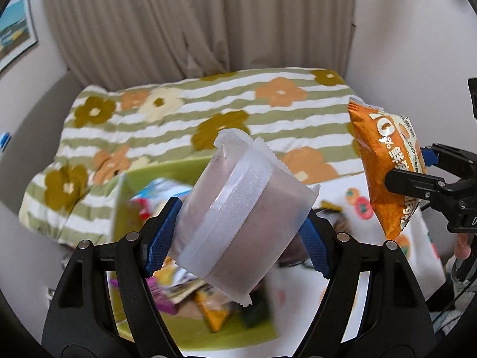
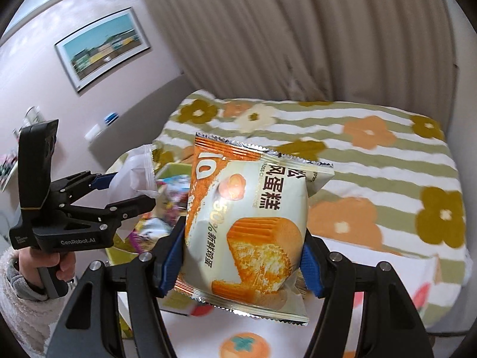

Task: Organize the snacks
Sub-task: 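Carry both snacks over the box and release them inside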

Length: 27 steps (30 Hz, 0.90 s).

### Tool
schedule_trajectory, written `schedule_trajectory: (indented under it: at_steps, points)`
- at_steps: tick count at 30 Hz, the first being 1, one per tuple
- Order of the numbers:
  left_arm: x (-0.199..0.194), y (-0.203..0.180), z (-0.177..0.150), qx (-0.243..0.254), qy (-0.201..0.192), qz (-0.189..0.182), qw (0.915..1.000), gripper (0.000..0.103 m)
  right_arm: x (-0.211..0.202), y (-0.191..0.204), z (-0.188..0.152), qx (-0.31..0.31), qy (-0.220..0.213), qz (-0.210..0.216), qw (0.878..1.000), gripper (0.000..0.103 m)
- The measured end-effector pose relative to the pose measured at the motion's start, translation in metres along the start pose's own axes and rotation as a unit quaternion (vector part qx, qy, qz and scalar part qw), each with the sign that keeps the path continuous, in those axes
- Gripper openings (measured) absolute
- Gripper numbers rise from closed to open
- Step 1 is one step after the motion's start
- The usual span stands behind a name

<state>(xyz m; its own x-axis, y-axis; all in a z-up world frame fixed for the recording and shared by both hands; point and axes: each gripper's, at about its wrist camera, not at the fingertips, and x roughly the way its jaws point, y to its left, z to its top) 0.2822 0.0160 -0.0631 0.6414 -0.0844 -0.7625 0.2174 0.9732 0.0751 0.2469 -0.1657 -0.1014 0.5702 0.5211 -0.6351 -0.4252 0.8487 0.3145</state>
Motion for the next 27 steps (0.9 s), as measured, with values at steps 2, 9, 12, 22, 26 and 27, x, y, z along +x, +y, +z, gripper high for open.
schedule_trajectory:
  at_steps: [2, 9, 12, 22, 26, 27]
  points:
    - [0.000, 0.024, -0.015, -0.010, 0.008, -0.002, 0.9999, 0.074, 0.020, 0.021, 0.003, -0.009, 0.006, 0.004, 1.000, 0.062]
    - [0.012, 0.084, -0.064, -0.012, 0.036, -0.014, 0.9992, 0.074, 0.077, 0.069, -0.001, 0.006, 0.042, 0.009, 0.999, 0.062]
    - [0.018, 0.102, -0.084, 0.000, 0.047, -0.033, 0.9983, 0.074, 0.094, 0.086, -0.004, 0.013, 0.052, 0.003, 0.999, 0.062]
    - [0.052, 0.125, -0.111, 0.044, 0.032, -0.070, 0.9960, 0.102, 0.128, 0.109, -0.013, 0.042, 0.077, -0.042, 0.995, 0.062]
    - [0.063, 0.127, -0.119, 0.047, 0.040, -0.075, 0.9953, 0.102, 0.135, 0.108, -0.011, 0.042, 0.085, -0.055, 0.994, 0.062]
    - [0.066, 0.126, -0.121, 0.047, 0.043, -0.076, 0.9950, 0.102, 0.137, 0.108, -0.010, 0.042, 0.086, -0.058, 0.994, 0.062]
